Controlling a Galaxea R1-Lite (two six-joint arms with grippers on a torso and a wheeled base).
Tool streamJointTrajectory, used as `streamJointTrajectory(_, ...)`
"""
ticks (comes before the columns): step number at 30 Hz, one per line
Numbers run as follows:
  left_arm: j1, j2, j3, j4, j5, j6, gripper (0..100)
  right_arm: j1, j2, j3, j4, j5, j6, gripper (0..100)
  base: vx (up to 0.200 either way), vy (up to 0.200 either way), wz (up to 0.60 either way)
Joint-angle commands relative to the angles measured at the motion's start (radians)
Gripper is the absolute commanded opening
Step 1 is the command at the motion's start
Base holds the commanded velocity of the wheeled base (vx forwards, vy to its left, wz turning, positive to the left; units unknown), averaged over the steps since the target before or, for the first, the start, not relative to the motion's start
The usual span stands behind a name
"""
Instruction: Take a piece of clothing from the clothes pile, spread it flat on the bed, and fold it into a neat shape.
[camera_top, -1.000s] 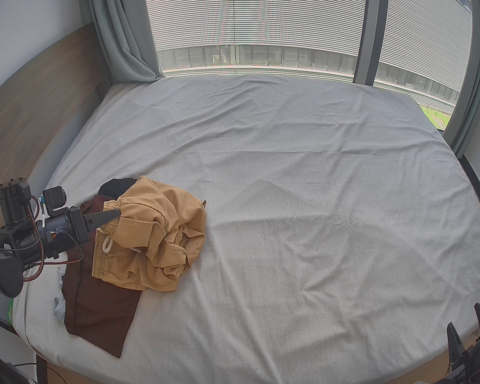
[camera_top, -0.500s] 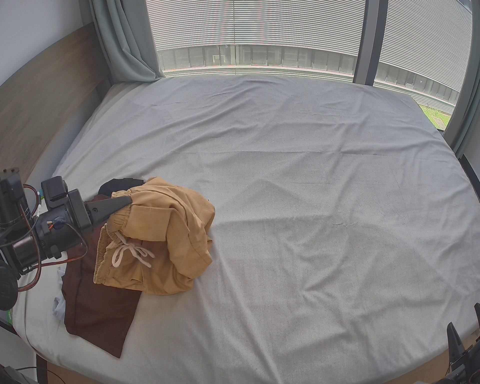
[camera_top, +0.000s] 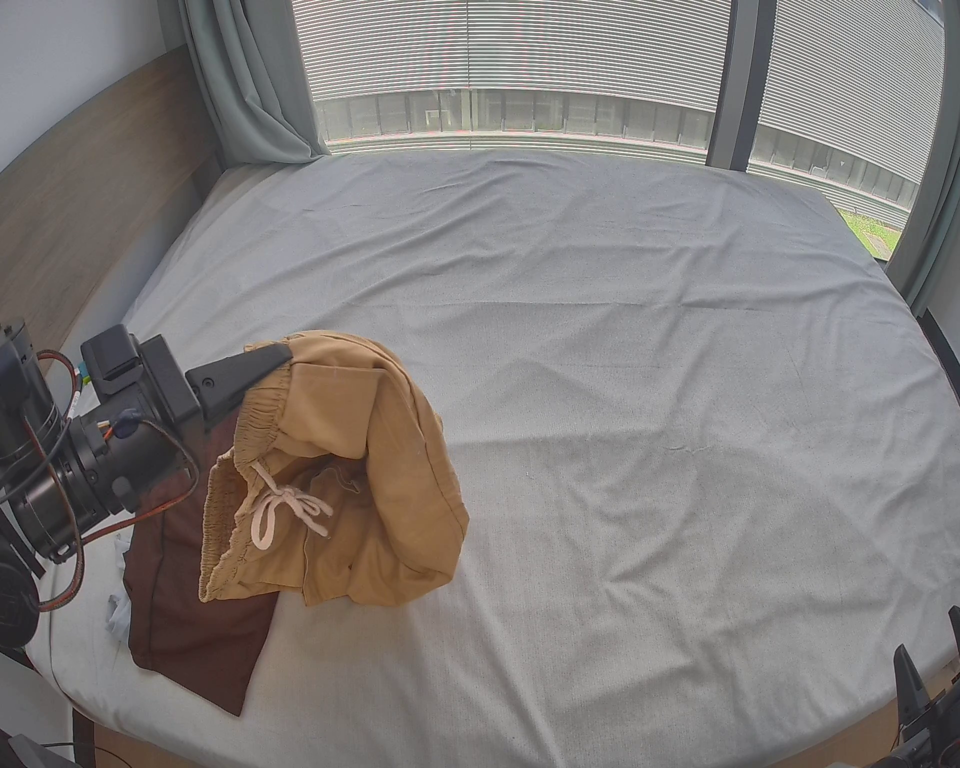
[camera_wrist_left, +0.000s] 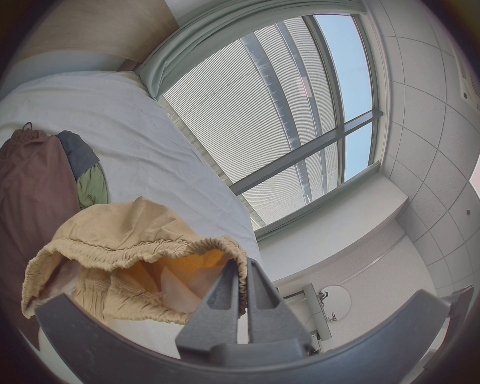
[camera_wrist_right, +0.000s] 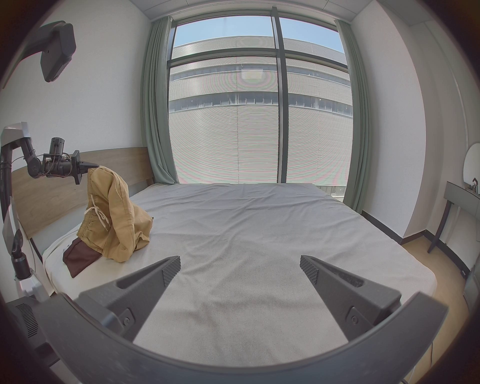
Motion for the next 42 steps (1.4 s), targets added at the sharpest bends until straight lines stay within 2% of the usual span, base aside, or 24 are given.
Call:
streamJointTrajectory(1, -0.087, -0.001, -0.004, -0.012, 0.057, -0.017, 0, 0.0, -0.016, 0.018, 0.0, 0.0, 0.0, 100, 0.0, 0.0, 0.0)
streamJointTrajectory(5, -0.137, -0.003, -0.009, -0.013, 0.094, -0.031, 0, 0.0, -0.016, 0.018, 0.0, 0.0, 0.0, 100, 0.0, 0.0, 0.0)
streamJointTrajectory(12, -0.242, -0.001, -0.048, -0.012, 0.195, -0.117, 0, 0.0, -0.016, 0.018, 0.0, 0.0, 0.0, 100, 0.0, 0.0, 0.0)
streamJointTrajectory(17, -0.306, 0.008, -0.055, -0.013, 0.226, -0.134, 0, 0.0, -0.016, 0.018, 0.0, 0.0, 0.002, 100, 0.0, 0.0, 0.0)
streamJointTrajectory(30, -0.418, 0.078, -0.094, -0.018, 0.238, -0.168, 0, 0.0, -0.016, 0.018, 0.0, 0.0, 0.002, 100, 0.0, 0.0, 0.0)
streamJointTrajectory(42, -0.499, 0.224, -0.176, -0.071, 0.237, -0.168, 0, 0.0, -0.016, 0.018, 0.0, 0.0, 0.002, 100, 0.0, 0.0, 0.0)
